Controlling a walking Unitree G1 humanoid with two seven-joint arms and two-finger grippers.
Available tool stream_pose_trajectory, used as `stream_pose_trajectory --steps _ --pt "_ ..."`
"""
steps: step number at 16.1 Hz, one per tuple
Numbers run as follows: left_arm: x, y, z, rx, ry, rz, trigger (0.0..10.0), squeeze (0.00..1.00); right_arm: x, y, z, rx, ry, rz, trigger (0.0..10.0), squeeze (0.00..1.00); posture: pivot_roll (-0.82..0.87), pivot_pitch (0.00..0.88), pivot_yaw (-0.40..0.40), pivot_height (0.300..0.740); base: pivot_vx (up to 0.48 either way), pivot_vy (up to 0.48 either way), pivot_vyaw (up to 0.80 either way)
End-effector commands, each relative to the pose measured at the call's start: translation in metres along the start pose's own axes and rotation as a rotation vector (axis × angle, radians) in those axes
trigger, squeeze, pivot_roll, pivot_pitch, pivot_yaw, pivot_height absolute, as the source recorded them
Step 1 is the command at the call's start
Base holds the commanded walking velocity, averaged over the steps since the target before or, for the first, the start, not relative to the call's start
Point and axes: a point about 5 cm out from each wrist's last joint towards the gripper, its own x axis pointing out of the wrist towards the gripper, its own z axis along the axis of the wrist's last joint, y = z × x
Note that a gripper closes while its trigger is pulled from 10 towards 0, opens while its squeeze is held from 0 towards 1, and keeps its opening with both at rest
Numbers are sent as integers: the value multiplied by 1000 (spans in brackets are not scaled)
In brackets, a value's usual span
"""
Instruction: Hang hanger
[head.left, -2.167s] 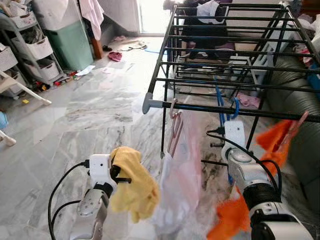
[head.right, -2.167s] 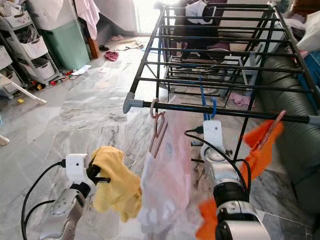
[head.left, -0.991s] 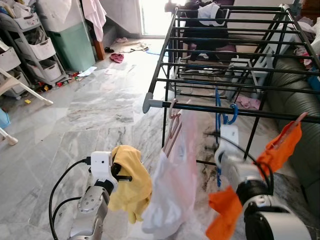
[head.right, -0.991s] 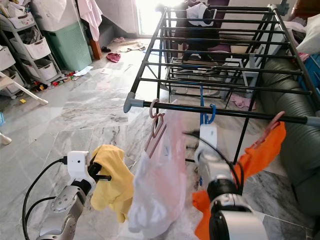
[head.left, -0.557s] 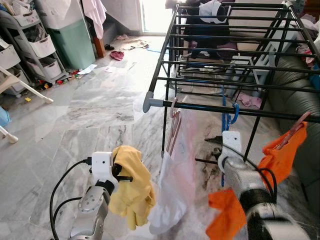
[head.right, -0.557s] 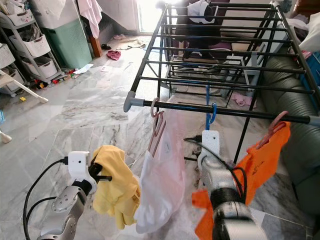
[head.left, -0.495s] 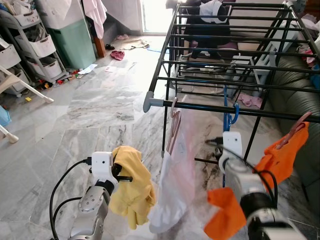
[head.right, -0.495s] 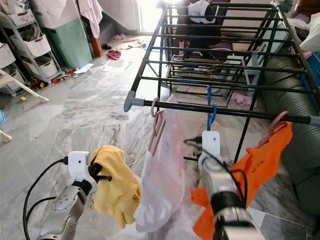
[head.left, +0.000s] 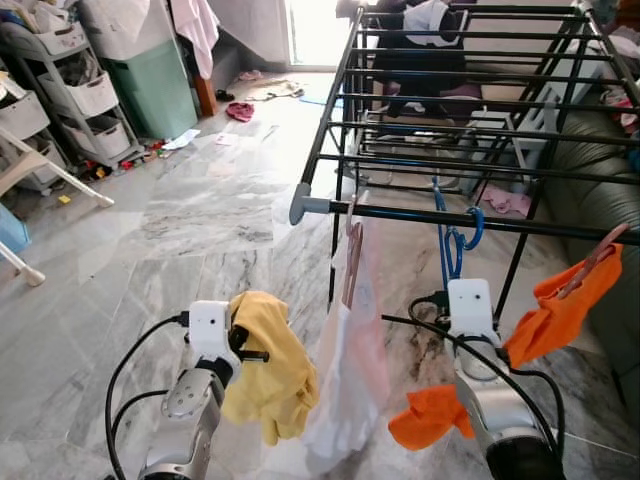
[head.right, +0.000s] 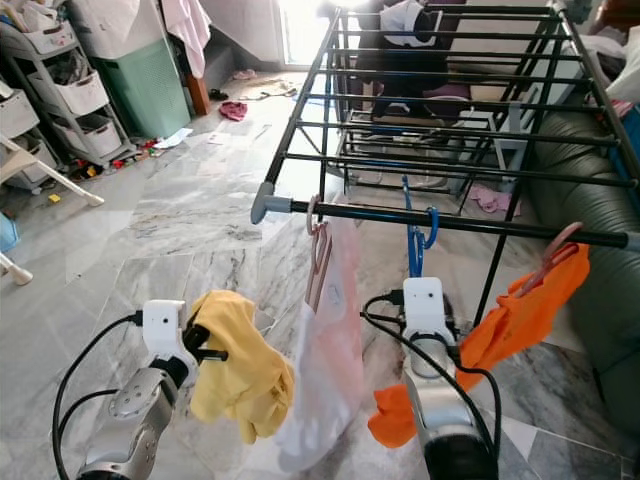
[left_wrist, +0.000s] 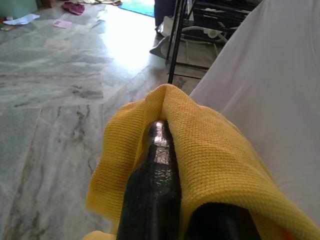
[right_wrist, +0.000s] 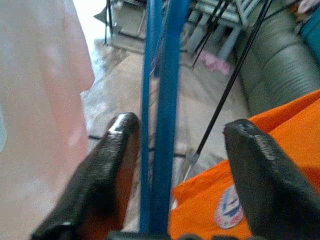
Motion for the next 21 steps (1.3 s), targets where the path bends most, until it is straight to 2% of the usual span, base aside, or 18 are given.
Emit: stream_pose_trajectory --steps 1,6,11,14,16,18,21 --pt "4 -1 6 22 -16 -16 10000 0 -2 0 7 -13 -44 1 10000 1000 -208 0 86 740 0 0 0" --pt "5 -2 5 22 -13 -16 10000 0 -8 6 13 -23 -107 42 10000 1000 -205 0 81 740 0 0 0" --pt "4 2 3 19 -9 -5 10000 0 -20 11 32 -43 -250 72 10000 1000 -206 0 77 740 0 0 0" --pt "3 6 1 36 6 18 10000 0 -30 8 26 -68 -255 68 10000 1000 -208 0 81 740 0 0 0" --pt "4 11 -1 77 28 72 10000 0 -34 3 19 -76 -245 42 10000 1000 -208 0 88 740 0 0 0" --pt "5 14 -1 83 34 90 10000 0 -40 2 29 -136 -338 6 10000 1000 -212 0 102 740 0 0 0" --pt "6 14 0 98 37 97 10000 0 -46 0 33 -143 -380 -20 10000 1000 -226 0 115 740 0 0 0"
